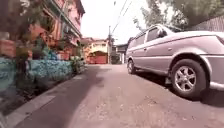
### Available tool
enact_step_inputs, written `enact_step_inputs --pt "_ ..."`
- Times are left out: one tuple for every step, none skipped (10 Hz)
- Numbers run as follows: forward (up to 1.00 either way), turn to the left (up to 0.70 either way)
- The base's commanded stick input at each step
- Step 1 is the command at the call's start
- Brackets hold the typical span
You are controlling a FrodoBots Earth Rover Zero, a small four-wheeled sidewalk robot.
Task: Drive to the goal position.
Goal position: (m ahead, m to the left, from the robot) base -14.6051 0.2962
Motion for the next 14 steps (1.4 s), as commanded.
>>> enact_step_inputs --pt "0.7 0.0" --pt "0.7 0.0" --pt "0.7 0.0" --pt "0.7 0.0" --pt "0.7 0.0" --pt "0.7 0.0" --pt "0.7 0.0" --pt "0.7 0.02" --pt "0.7 0.02" --pt "0.7 0.02" --pt "0.7 0.02" --pt "0.7 0.02" --pt "0.7 0.02" --pt "0.7 0.02"
